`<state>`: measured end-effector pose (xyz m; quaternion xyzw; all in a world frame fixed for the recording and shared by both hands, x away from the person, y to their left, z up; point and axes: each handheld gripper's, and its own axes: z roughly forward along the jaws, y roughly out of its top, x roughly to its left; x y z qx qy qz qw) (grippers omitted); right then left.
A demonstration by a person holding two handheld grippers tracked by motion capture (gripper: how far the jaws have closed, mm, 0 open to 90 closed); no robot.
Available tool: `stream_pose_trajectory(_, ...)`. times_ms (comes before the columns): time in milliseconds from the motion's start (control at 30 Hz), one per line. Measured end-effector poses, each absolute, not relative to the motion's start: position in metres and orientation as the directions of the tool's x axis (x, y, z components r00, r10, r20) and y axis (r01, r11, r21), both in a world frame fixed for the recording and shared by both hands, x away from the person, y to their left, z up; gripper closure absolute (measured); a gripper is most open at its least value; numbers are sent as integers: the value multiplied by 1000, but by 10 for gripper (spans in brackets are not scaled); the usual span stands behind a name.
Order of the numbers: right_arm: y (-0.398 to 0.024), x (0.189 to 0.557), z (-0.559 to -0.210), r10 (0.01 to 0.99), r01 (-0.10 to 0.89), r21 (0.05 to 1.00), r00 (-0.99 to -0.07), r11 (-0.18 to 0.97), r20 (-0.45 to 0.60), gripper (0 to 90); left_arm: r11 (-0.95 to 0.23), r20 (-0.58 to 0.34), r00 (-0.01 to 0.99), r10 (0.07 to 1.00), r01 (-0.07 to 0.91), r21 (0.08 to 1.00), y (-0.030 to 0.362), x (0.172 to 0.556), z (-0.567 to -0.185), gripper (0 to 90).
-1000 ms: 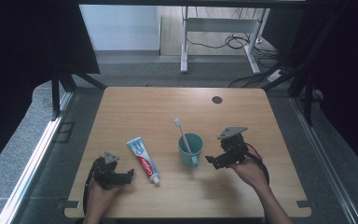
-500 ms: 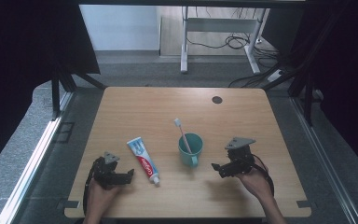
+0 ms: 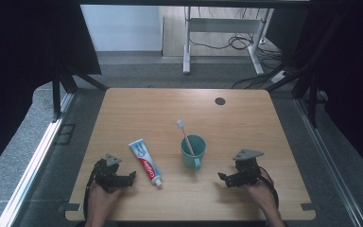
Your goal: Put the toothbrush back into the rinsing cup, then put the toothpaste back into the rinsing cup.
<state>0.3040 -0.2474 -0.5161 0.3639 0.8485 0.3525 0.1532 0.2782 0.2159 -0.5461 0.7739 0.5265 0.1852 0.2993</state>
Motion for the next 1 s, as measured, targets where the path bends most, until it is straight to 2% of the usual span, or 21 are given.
stream_pose_trajectory(400,-257,298,-542,734,529,695,-680,488,2,4,-257,-28,360,932,715,650,214,279,-545,0)
stream_pose_trajectory(800,-259,297,-544,737,524,703,-676,481,0,9,-283,-36,396,918,714,640,214,281,-536,30)
stream_pose_trajectory(900,-259,297,-543,738,525,702,-675,480,0,9,-277,-32,392,919,704,654,214,280,-533,75)
stream_pose_trajectory(1000,-259,297,-544,742,528,704,-671,476,2,14,-280,-27,397,917,692,666,216,279,-529,158)
